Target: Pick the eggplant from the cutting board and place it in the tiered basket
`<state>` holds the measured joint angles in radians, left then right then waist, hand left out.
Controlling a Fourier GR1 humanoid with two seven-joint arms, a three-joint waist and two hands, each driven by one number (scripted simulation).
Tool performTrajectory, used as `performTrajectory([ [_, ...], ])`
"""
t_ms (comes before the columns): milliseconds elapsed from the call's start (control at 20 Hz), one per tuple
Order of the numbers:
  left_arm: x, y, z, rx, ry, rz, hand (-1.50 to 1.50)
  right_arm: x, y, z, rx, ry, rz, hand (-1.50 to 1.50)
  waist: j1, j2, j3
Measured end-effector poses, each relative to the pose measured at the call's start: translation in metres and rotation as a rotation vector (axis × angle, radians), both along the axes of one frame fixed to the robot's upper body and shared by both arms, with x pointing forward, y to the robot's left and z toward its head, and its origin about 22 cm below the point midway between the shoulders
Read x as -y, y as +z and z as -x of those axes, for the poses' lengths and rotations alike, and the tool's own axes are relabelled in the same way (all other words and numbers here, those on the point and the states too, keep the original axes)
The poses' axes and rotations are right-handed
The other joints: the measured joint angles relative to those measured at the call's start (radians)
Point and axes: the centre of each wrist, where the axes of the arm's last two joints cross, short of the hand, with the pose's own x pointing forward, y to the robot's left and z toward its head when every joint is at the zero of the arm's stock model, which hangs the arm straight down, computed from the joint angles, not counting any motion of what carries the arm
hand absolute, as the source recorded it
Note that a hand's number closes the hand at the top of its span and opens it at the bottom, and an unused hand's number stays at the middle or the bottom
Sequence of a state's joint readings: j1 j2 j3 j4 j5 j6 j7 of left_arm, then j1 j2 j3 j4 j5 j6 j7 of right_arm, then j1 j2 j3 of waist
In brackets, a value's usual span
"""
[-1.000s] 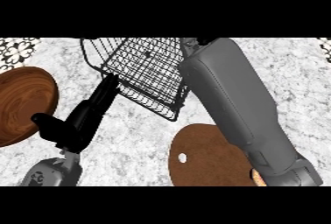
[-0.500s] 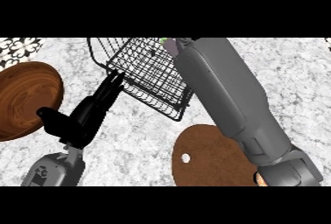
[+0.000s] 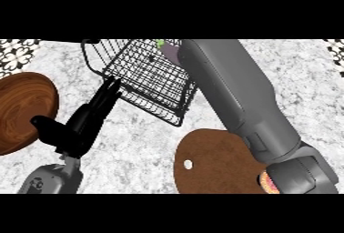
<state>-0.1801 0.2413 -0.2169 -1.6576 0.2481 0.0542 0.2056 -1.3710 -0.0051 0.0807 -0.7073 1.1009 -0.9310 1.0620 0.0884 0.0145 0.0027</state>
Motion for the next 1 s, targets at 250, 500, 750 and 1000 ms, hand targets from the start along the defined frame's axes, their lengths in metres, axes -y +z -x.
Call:
performTrajectory([
  [250,-0.014,-0.008,0.006,-0.015,0.055,-0.003,0.0,0.005,-0.011,-0.002,-0.013,-0.043,-0.018,-1.5,-0.05,-0.024,0.003],
  [500,-0.024,-0.016,0.014,-0.03,0.097,0.003,0.0,0.002,-0.016,0.012,-0.038,-0.01,-0.049,-1.5,-0.093,-0.045,0.005],
  [750,-0.039,-0.02,0.021,-0.046,0.138,0.001,0.0,-0.001,-0.028,0.036,-0.075,0.071,-0.077,-1.5,-0.135,-0.061,0.007],
  [1000,-0.048,-0.022,0.031,-0.063,0.183,0.0,0.0,-0.001,-0.038,0.065,-0.1,0.156,-0.098,-1.5,-0.179,-0.073,0.009],
])
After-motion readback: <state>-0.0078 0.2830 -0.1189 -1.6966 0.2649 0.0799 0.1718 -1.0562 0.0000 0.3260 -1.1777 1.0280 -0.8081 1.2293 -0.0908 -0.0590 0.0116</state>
